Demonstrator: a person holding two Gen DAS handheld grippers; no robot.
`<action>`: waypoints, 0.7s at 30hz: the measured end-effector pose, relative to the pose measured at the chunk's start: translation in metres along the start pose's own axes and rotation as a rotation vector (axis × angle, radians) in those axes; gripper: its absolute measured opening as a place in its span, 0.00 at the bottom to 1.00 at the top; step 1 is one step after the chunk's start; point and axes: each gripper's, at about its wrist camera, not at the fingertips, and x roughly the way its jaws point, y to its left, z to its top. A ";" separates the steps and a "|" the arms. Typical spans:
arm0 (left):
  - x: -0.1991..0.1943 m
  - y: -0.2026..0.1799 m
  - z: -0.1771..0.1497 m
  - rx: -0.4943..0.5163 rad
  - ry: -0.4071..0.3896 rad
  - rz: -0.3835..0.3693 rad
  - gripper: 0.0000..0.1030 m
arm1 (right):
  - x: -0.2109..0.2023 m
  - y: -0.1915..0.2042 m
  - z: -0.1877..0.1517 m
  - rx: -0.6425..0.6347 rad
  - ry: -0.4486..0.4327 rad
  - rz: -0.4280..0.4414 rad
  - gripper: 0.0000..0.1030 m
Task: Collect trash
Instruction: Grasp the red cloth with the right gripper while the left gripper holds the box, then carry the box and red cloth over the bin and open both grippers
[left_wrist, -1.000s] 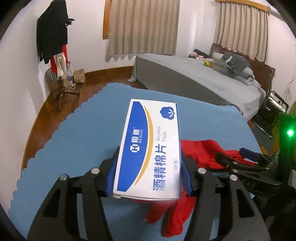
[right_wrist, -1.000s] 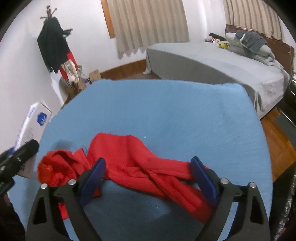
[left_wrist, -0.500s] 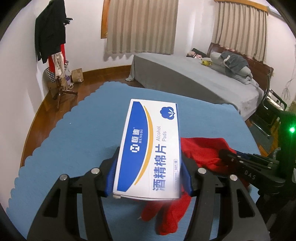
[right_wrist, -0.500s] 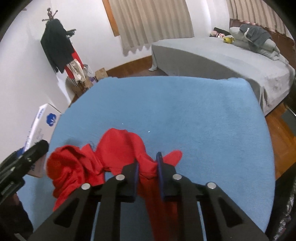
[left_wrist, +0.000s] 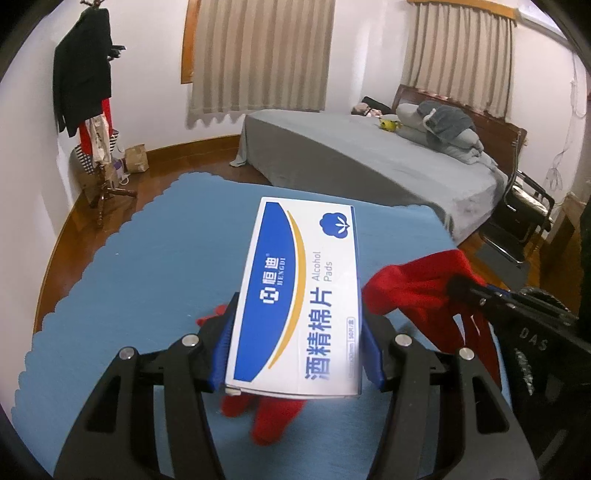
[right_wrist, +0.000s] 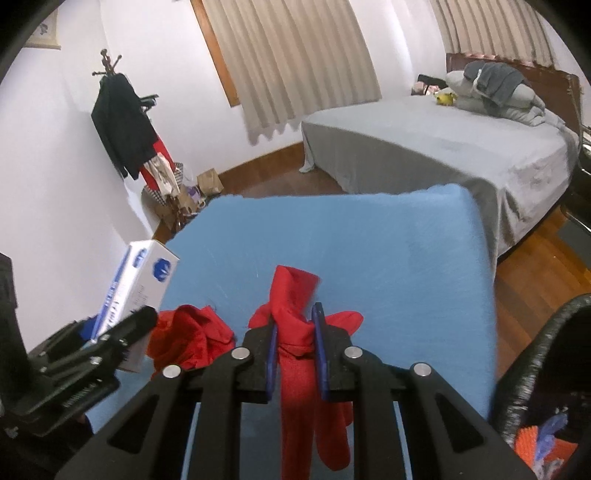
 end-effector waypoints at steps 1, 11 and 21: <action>-0.003 -0.004 0.000 0.003 -0.002 -0.006 0.53 | -0.007 -0.001 0.000 0.000 -0.009 -0.002 0.16; -0.024 -0.042 -0.003 0.030 -0.022 -0.064 0.53 | -0.063 -0.013 0.001 0.014 -0.078 -0.022 0.16; -0.044 -0.079 -0.006 0.058 -0.043 -0.106 0.53 | -0.117 -0.038 -0.008 0.041 -0.140 -0.084 0.16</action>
